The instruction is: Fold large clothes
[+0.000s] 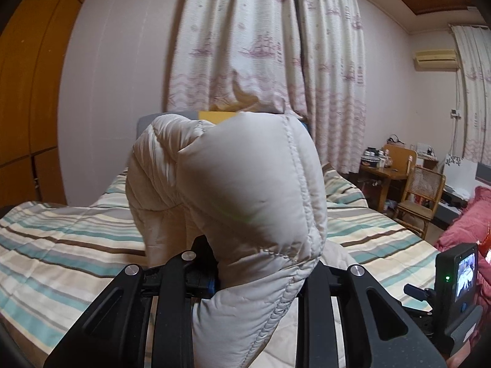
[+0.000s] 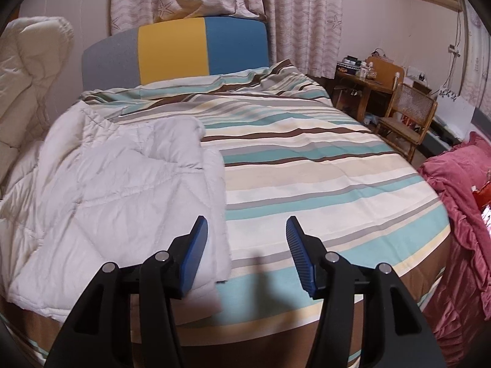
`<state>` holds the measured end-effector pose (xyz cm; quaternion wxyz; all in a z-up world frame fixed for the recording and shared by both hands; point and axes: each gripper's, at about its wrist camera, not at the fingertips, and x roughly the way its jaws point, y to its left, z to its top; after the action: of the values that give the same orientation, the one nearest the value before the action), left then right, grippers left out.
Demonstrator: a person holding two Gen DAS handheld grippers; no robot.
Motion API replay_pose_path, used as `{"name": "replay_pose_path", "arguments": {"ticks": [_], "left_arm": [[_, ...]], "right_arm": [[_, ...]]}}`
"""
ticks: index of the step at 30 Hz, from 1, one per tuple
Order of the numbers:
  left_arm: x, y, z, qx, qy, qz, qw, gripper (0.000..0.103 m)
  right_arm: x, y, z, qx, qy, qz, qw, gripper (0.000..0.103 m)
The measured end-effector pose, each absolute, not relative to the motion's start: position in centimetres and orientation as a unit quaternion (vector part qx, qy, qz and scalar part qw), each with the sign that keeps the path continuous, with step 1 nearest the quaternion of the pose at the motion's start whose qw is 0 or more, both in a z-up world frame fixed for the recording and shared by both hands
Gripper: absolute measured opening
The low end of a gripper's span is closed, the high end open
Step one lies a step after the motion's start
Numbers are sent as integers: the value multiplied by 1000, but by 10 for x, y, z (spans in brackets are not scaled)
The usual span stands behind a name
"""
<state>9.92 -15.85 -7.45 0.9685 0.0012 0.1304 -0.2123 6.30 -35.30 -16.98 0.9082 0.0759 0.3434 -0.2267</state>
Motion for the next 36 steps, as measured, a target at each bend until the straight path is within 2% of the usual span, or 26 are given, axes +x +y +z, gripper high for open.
{"name": "replay_pose_path", "arguments": {"ticks": [12,17,26,27,30,36], "left_arm": [[96,-218,-95,61,147,-260,952,24],[92,-244,-119,99,166,-277,941,29],[81,-278,-172,198,169,-324,910,52],[80,-276,-173,195,170,-331,907,58],[74,-263,-168,148,180,-388,892,84],[64,-237,-147,69,204,-441,871,85]], "right_arm": [[58,-381,-173,92,355,-254,895,53],[55,-391,-175,111,358,-257,891,53],[48,-405,-170,151,347,-241,894,53],[47,-405,-167,158,339,-234,898,53],[46,-401,-154,152,322,-225,907,53],[49,-399,-156,160,328,-223,904,53]]}}
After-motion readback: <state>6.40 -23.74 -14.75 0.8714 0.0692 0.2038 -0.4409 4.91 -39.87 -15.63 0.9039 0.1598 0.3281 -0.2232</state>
